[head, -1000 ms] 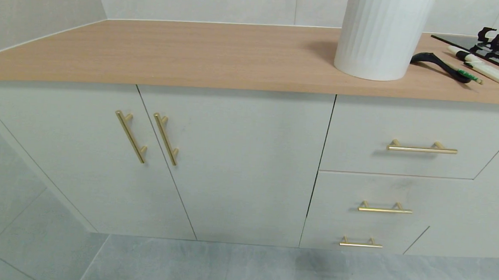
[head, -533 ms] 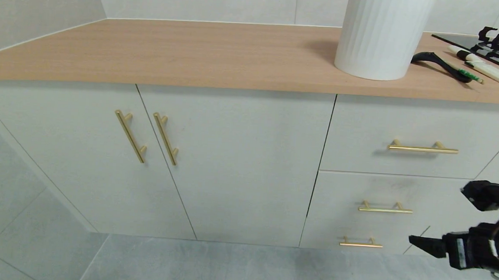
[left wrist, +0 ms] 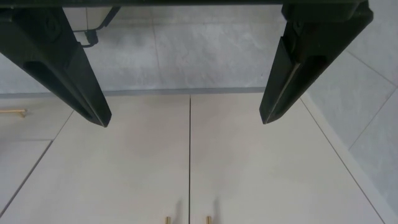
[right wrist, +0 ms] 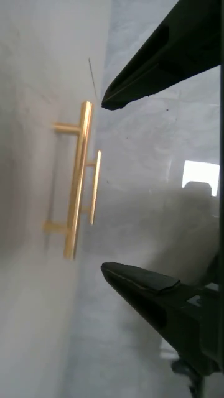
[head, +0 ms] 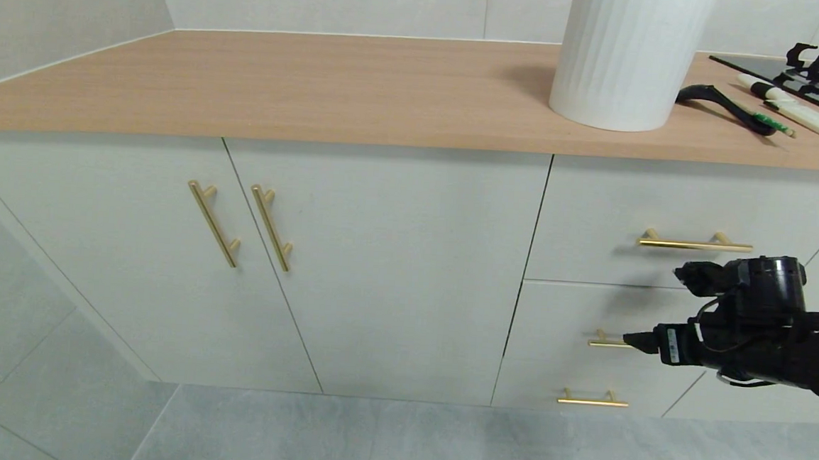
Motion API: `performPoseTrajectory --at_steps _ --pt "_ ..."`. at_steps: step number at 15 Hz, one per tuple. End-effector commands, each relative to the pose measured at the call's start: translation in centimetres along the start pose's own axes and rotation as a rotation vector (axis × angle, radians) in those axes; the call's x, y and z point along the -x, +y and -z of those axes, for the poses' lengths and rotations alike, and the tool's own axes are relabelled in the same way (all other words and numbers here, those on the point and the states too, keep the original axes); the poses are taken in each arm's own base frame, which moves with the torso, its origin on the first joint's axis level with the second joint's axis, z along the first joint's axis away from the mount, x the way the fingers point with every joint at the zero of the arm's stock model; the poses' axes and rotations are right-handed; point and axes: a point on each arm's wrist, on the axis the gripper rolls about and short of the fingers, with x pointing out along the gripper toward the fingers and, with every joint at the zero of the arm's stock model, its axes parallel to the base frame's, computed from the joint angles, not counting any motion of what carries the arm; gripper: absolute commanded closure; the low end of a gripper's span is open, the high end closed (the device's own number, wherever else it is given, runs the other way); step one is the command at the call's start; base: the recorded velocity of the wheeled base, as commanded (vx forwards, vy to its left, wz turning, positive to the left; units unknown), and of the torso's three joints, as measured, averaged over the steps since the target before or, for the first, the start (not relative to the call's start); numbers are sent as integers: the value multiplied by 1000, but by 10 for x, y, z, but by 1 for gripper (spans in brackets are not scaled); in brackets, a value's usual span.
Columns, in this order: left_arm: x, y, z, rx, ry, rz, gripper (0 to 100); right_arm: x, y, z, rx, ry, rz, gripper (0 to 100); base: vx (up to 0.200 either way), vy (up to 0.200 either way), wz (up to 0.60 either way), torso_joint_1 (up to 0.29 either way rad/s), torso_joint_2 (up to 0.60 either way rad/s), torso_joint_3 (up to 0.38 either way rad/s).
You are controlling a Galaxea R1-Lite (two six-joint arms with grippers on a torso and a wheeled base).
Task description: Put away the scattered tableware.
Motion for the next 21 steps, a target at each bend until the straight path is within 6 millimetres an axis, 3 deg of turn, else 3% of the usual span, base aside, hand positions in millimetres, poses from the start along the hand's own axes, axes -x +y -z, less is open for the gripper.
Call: performPoseTrajectory --at_steps 1,6,11,21 --pt "0 0 0 0 1 0 0 -20 -7 12 -13 58 16 0 0 0 0 0 0 0" --pt "0 0 0 0 1 0 0 -34 -20 14 -35 6 53 0 0 0 0 0 0 0" --pt "0 0 0 0 3 0 0 -55 -21 20 -36 -46 129 0 0 0 0 0 0 0" --pt "0 0 0 0 1 0 0 -78 -21 30 -38 -99 185 0 0 0 0 0 0 0"
